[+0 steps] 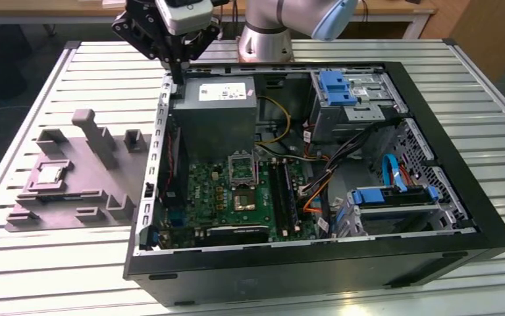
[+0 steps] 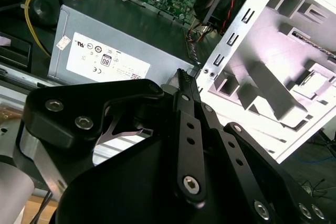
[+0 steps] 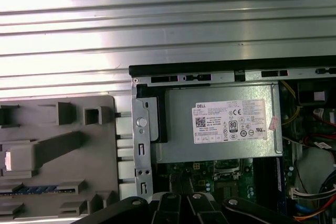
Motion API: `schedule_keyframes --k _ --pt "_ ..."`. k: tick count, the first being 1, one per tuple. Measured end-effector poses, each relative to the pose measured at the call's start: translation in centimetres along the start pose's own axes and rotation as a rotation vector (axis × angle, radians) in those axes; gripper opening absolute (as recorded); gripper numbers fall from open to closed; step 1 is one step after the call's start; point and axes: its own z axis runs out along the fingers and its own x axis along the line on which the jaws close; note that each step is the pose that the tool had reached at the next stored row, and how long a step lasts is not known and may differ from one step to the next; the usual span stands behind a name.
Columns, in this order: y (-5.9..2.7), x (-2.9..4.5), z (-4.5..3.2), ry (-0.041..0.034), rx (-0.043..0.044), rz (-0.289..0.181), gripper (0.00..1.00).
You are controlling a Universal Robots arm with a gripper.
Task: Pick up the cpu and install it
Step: 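Reach for the cpu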
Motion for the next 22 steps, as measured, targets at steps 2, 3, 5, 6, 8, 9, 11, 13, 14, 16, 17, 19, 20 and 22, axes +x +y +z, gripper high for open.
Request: schedule_keyframes --k 2,3,5,6,8,9,11,13,14,16,17,19,20,22 --pt "0.0 0.02 0.04 0.0 0.0 0.0 0.11" --pt "0.0 0.02 0.04 0.0 0.0 0.0 0.11" --pt "0.0 0.05 0.05 -0.0001 -0.0001 0.0 0.11" --pt "0.0 0.07 0.05 -0.0001 -0.0002 0.0 0.11" --pt "-0.01 0.14 0.05 0.0 -0.0001 0.0 0.11" --pt "-0.02 0.19 0.05 0.0 -0.0001 0.0 0.11" --pt "-0.03 0.33 0.05 0.0001 0.0 0.0 0.11" --pt "-0.04 0.55 0.06 0.0 0.0 0.0 0.11" --pt "-0.05 0.66 0.07 -0.0001 -0.0001 0.0 0.11" --pt "-0.07 0.88 0.07 0.0 0.0 0.0 0.11" --pt "-0.08 0.96 0.07 0.0 -0.0001 0.0 0.11" --pt "-0.09 1.14 0.07 0.0 0.0 0.0 0.11" --pt "-0.1 1.23 0.07 0.0 -0.0001 0.0 0.11" --pt "-0.11 1.39 0.07 0.0 0.0 0.0 0.11"
